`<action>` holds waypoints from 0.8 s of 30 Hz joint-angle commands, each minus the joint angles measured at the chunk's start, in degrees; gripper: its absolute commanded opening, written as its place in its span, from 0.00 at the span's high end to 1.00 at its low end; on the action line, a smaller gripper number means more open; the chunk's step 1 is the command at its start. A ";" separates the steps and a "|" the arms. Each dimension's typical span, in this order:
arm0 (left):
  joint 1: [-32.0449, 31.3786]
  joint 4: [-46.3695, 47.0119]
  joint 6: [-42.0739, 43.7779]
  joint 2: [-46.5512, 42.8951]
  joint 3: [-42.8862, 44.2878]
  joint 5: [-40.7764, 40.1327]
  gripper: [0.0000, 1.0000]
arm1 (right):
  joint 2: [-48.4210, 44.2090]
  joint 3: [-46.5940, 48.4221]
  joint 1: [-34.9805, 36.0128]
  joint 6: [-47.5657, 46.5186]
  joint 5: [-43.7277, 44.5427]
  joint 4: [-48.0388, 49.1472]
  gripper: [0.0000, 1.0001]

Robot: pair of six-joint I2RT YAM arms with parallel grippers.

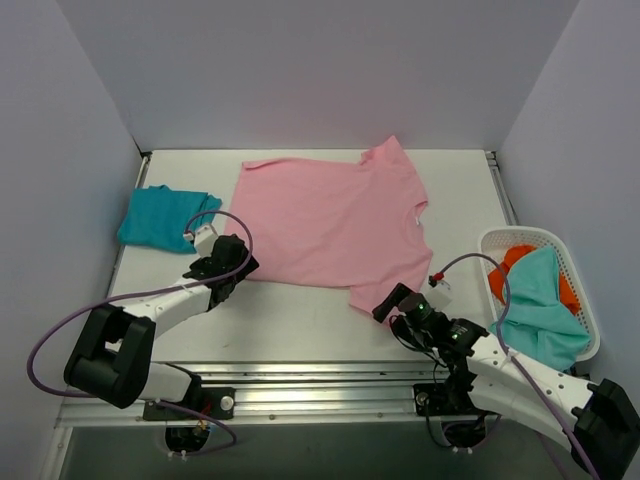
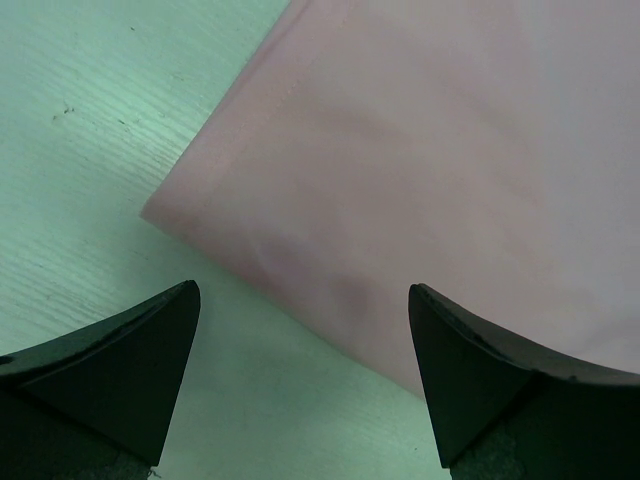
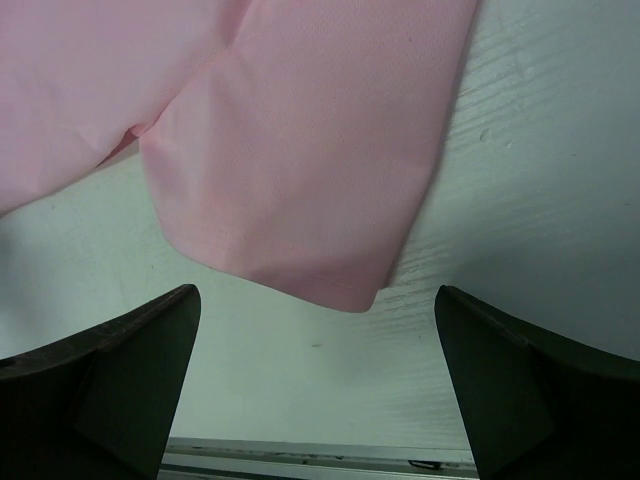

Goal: Fold and stack the t-shirts
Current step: Grap the side of the flattened tshirt closest away from the robot with both arms

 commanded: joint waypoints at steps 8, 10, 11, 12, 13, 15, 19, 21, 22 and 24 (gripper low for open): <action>1.88 6.91 -0.04 0.70 -0.68 1.61 0.05 | 2.85 2.31 0.50 1.91 4.08 -2.16 0.01; 2.06 7.18 0.05 -0.01 -1.21 1.61 0.05 | 4.79 1.44 0.50 1.91 3.73 0.39 0.02; 2.15 7.18 0.13 -0.36 -1.38 1.52 0.05 | 6.98 1.00 0.42 1.91 3.38 3.02 0.03; 2.41 7.18 0.22 -0.62 -1.47 1.52 0.05 | 8.22 0.65 0.50 2.00 3.12 4.44 0.03; 2.50 7.09 0.22 -1.23 -1.73 1.61 0.05 | 9.27 0.29 0.42 2.09 2.94 5.76 0.04; 2.85 7.18 0.48 -1.94 -2.00 1.43 0.05 | 11.91 -0.67 0.51 2.35 2.94 9.44 0.06; 3.46 7.09 0.57 -2.64 -2.61 1.61 0.05 | 12.71 -1.03 0.68 2.44 3.20 10.52 0.21; 3.64 7.09 0.40 -2.99 -3.23 1.69 0.05 | 10.87 -0.68 0.85 2.44 3.99 8.85 0.28; 3.73 7.18 0.22 -3.26 -3.49 1.69 0.05 | 10.08 -0.50 0.86 2.53 4.34 8.24 0.34; 3.82 7.09 -0.30 -3.61 -4.02 1.61 0.05 | 7.27 0.20 0.86 2.53 5.22 4.46 0.39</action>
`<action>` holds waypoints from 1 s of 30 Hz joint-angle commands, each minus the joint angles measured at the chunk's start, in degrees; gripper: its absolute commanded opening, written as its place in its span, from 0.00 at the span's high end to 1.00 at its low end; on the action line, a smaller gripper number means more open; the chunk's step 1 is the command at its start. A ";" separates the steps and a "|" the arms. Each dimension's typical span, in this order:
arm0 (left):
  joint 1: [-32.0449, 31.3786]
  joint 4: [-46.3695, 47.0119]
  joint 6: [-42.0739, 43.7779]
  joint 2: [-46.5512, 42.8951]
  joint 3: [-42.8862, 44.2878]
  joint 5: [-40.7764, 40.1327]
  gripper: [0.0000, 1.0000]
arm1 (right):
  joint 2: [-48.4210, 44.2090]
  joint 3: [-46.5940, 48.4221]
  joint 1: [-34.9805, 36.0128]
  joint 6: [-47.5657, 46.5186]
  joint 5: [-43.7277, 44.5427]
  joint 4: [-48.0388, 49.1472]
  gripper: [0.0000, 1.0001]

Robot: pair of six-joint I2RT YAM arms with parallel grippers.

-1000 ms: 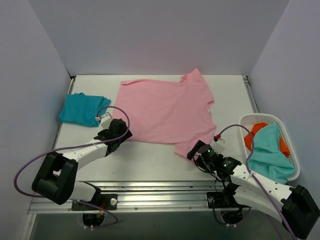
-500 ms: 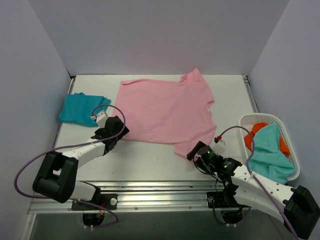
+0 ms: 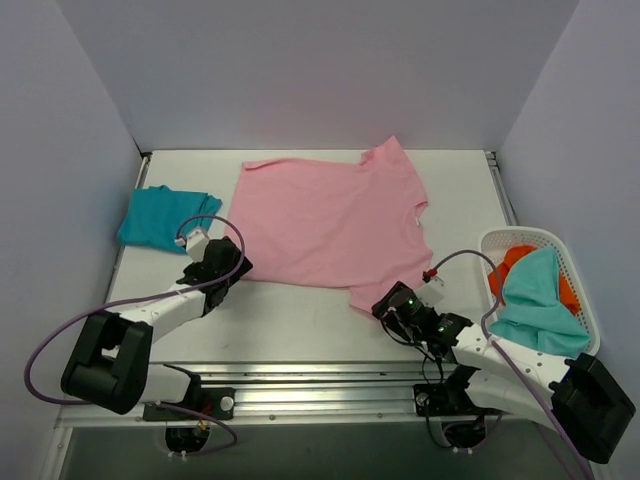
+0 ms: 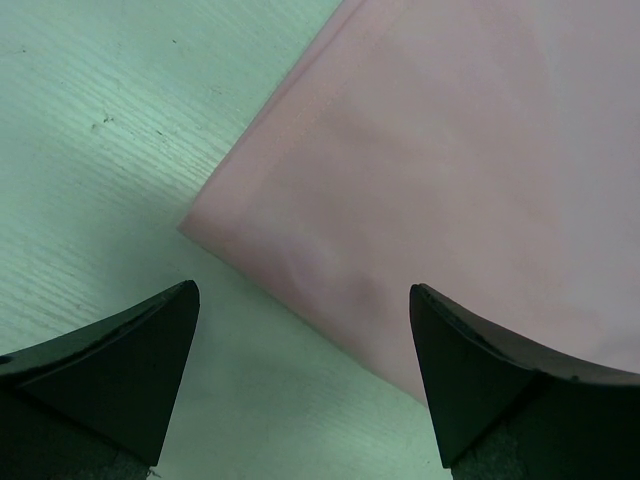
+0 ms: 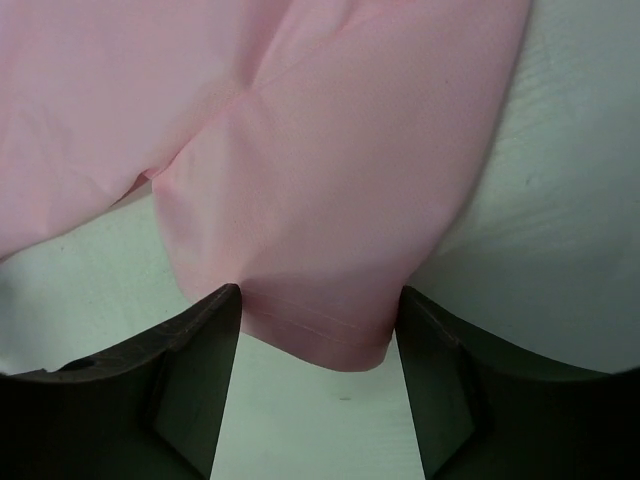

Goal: Fold and stack the t-shirts
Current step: Grap the side of the flattened tshirt closest away from the robot with both arms

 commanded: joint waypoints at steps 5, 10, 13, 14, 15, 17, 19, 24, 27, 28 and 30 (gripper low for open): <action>0.50 2.51 -5.83 -4.71 -3.65 -1.92 0.01 | -8.69 0.84 0.57 0.58 4.89 -12.20 0.81; 0.50 3.58 -7.77 -5.69 -6.39 -4.38 0.00 | -9.41 1.72 0.57 0.41 6.03 -14.06 1.00; 0.50 3.13 -9.09 -4.20 -6.04 -5.00 0.00 | -8.27 1.90 0.57 0.06 6.38 -13.45 1.00; 0.50 3.83 -9.18 -3.58 -6.12 -5.17 0.00 | -8.00 1.98 0.66 -0.12 6.47 -13.36 1.00; 0.58 5.23 -9.36 -2.01 -6.21 -5.35 0.00 | -7.74 2.16 0.66 -0.47 6.38 -13.18 1.00; 0.50 6.99 -9.53 -0.16 -6.04 -5.88 0.13 | -7.39 2.42 0.57 -0.73 6.38 -12.83 1.00; 0.50 8.76 -9.62 2.39 -5.43 -5.53 0.20 | -7.38 2.69 0.57 -1.09 6.47 -13.35 1.00; 0.32 10.60 -10.06 4.86 -3.93 -4.56 0.28 | -8.88 3.65 0.66 -1.53 7.61 -15.29 1.00; 0.32 11.48 -10.06 5.12 -4.10 -4.03 0.42 | -9.32 3.83 0.57 -1.53 8.14 -16.08 1.00; 0.32 11.57 -10.06 5.21 -4.19 -3.86 0.47 | -9.32 3.74 0.49 -1.53 8.23 -15.99 1.00; 0.32 12.18 -9.54 5.30 -4.28 -3.68 0.61 | -9.14 3.74 0.49 -1.61 8.40 -15.82 1.00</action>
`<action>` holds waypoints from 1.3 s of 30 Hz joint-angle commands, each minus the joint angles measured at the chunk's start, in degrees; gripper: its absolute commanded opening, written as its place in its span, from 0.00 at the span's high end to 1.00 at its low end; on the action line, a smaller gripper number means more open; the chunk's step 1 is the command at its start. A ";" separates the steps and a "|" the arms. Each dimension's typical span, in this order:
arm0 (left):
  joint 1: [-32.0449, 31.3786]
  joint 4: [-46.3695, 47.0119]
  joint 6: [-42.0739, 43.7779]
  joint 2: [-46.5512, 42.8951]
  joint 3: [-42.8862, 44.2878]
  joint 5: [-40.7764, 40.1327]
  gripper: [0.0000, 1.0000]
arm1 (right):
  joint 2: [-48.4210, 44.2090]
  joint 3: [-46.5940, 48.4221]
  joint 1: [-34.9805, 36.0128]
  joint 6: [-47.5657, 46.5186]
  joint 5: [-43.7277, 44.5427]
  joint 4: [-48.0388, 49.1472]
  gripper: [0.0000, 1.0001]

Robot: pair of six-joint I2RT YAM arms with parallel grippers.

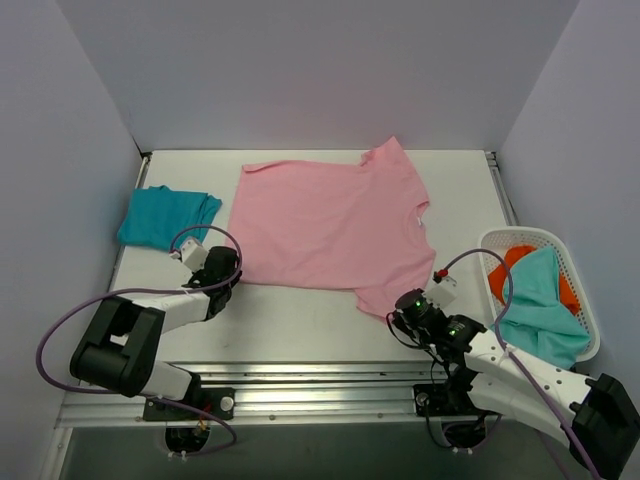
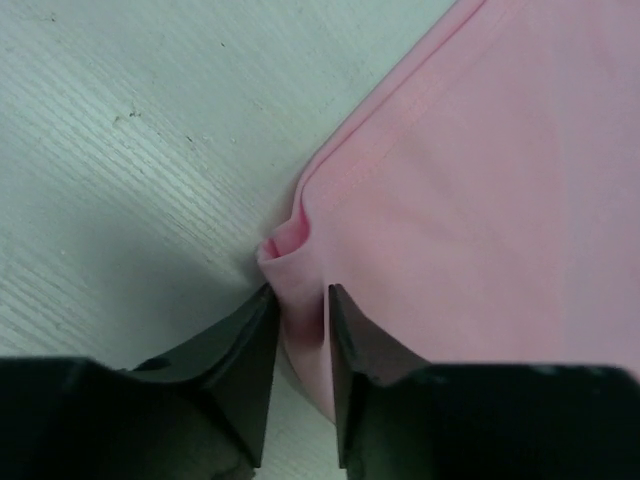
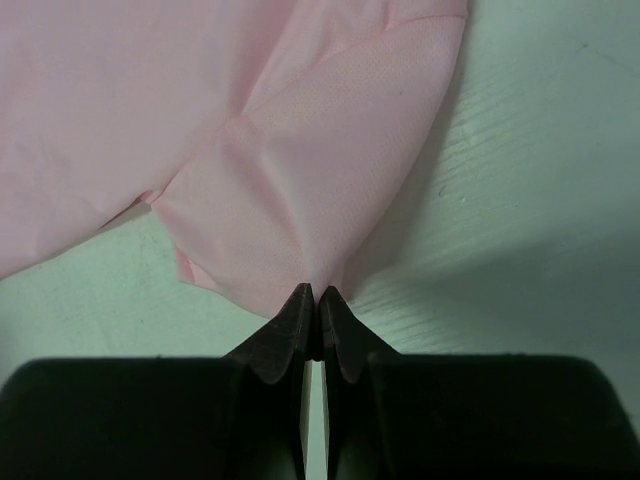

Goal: Fold and stack the t-shirts
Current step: Grap the side of the flattened tshirt closest away from the robot with both arms

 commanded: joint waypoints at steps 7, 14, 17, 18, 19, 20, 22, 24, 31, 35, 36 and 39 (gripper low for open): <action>0.06 -3.00 0.79 -2.27 0.93 1.48 0.98 | 0.17 3.44 0.25 -0.72 4.85 -5.02 1.00; 0.15 -11.78 1.58 -18.17 -3.46 -0.36 0.98 | -0.62 9.24 0.25 -0.19 8.98 -13.55 1.00; 0.41 -15.65 2.54 -23.88 -4.17 -0.81 0.98 | -1.58 10.47 0.33 -0.19 9.60 -14.52 1.00; 0.50 -16.01 2.63 -24.25 -4.17 -1.07 0.98 | -1.67 10.74 0.42 -0.19 9.68 -14.52 1.00; 0.67 -16.36 2.89 -24.51 -4.00 -1.16 0.98 | -1.59 11.00 0.25 -0.28 9.86 -14.52 1.00; 0.67 -16.36 2.98 -24.51 -3.91 -1.16 0.98 | -1.41 11.27 0.33 -0.37 10.12 -14.61 1.00; 0.67 -16.36 3.25 -23.73 -3.12 -1.16 0.98 | -0.97 12.49 0.33 -0.28 11.43 -15.14 1.00; 0.76 -16.10 3.25 -22.32 -2.42 -1.07 0.98 | -0.88 13.37 0.25 -0.63 12.32 -15.75 1.00; 1.20 -12.94 3.69 -19.42 -1.45 -0.19 0.98 | 1.57 17.32 0.16 -3.44 15.31 -14.44 1.00; 1.90 -12.85 4.39 -17.05 1.01 0.68 0.98 | 6.22 20.40 -0.02 -5.46 17.24 -11.11 1.00; 2.43 -10.93 5.00 -16.35 1.88 1.04 0.98 | 8.50 21.02 -0.11 -6.77 17.42 -10.23 1.00; 3.57 -10.21 6.49 -13.10 5.40 2.35 0.98 | 13.94 23.83 -0.81 -9.76 18.03 -6.98 1.00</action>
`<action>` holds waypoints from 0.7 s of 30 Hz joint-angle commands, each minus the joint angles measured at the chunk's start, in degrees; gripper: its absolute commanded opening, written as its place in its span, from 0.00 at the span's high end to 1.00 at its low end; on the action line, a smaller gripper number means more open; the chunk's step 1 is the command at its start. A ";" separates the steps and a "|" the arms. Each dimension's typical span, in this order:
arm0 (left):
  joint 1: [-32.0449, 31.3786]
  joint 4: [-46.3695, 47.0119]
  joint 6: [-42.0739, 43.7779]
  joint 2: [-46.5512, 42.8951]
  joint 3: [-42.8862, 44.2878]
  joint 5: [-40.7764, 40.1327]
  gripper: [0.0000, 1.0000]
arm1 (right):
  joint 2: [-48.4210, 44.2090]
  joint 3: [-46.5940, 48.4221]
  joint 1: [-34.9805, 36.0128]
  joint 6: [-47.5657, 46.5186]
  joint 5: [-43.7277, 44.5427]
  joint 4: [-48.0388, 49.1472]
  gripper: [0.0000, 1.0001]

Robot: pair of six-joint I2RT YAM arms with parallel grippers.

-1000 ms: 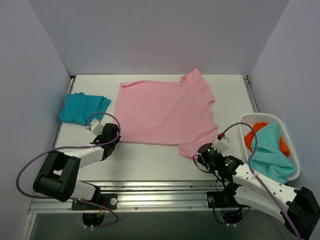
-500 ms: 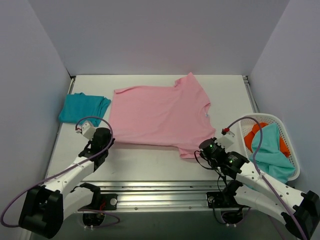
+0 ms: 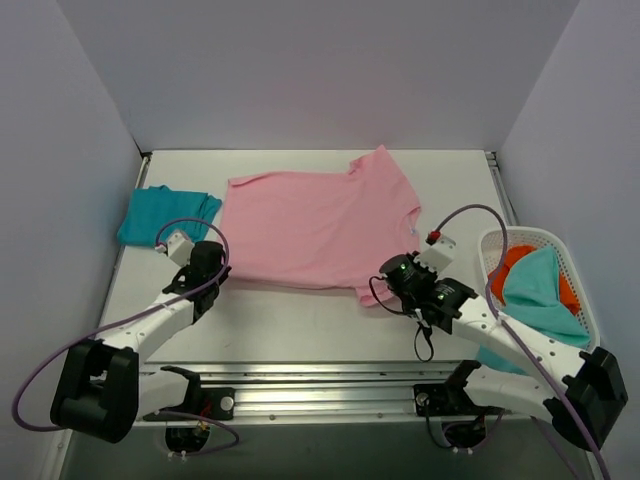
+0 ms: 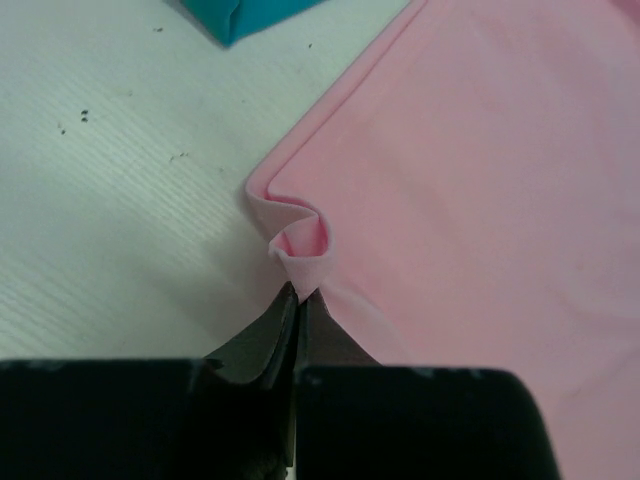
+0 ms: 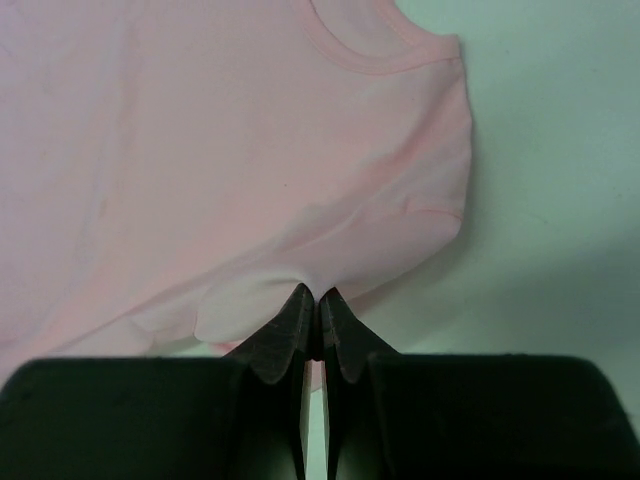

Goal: Fold and stack the t-shirts
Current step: Grap the side of the flattened tshirt closest away from the robot with both arms

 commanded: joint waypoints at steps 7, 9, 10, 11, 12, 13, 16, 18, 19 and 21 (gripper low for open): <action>4.37 4.15 4.48 10.20 13.38 5.77 0.98 | 15.75 11.76 -6.49 -11.59 3.08 9.10 1.00; 4.73 3.89 5.09 11.17 15.67 6.38 0.98 | 18.04 14.22 -8.51 -12.57 2.64 10.07 1.00; 4.82 3.71 5.27 12.13 16.28 6.38 0.98 | 18.74 14.93 -9.04 -13.09 2.64 10.34 1.00; 4.82 3.63 5.27 12.41 17.33 6.47 0.98 | 20.05 15.72 -9.66 -13.97 2.64 10.77 1.00; 4.90 3.71 5.62 12.76 17.78 6.56 0.98 | 20.67 17.38 -10.62 -14.50 2.55 10.95 1.00; 5.16 3.63 5.71 13.46 18.22 6.39 0.98 | 21.37 18.35 -11.15 -14.94 2.81 11.04 1.00; 5.87 3.71 5.71 15.12 19.62 7.43 0.98 | 24.27 22.13 -13.08 -16.96 2.11 11.48 1.00; 6.48 4.32 5.62 16.01 20.24 7.88 0.98 | 26.73 24.15 -14.05 -18.28 1.32 11.57 1.00; 6.49 4.50 5.62 16.88 20.50 8.23 0.98 | 27.61 25.99 -14.76 -18.72 0.80 11.74 1.00; 6.75 4.85 5.36 17.68 20.94 8.67 0.98 | 30.07 27.67 -15.46 -19.68 -0.08 12.18 1.00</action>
